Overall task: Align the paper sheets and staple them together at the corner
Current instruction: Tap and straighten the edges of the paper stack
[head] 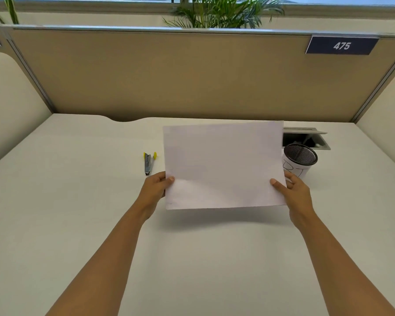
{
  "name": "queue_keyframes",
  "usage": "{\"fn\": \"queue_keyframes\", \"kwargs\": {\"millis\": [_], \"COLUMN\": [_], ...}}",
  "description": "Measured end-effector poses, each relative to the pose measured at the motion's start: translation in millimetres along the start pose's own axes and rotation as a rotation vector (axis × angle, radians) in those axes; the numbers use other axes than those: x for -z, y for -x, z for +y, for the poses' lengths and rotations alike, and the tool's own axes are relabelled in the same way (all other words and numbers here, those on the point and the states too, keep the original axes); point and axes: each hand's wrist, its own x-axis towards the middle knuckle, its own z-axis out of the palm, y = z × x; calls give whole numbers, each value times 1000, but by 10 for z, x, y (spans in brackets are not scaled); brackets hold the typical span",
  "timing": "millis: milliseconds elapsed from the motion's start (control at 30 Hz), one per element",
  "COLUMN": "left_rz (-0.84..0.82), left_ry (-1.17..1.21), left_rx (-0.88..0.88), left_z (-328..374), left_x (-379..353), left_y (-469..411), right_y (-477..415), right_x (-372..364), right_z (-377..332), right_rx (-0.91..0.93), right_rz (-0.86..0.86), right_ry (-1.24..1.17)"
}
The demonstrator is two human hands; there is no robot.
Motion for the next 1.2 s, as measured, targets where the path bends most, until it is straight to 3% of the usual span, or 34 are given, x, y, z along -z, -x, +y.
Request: {"fn": "queue_keyframes", "kwargs": {"millis": [300,733,967,1200], "left_rz": [11,32,-50,-134], "left_ry": [56,44,38,42], "left_rx": [134,79,1,58], "left_z": [159,184,230,265], "left_x": [21,-33,-40,37], "left_y": [-48,11,92,115], "right_y": [-22,236,323,347], "right_x": [35,-393,-569,-584], "right_z": [-100,-159,-138,-176], "right_rx": [-220,-413,-370,-279], "right_rz": [-14,18,75,67], "right_ry": [-79,-573,-616,-640]}}
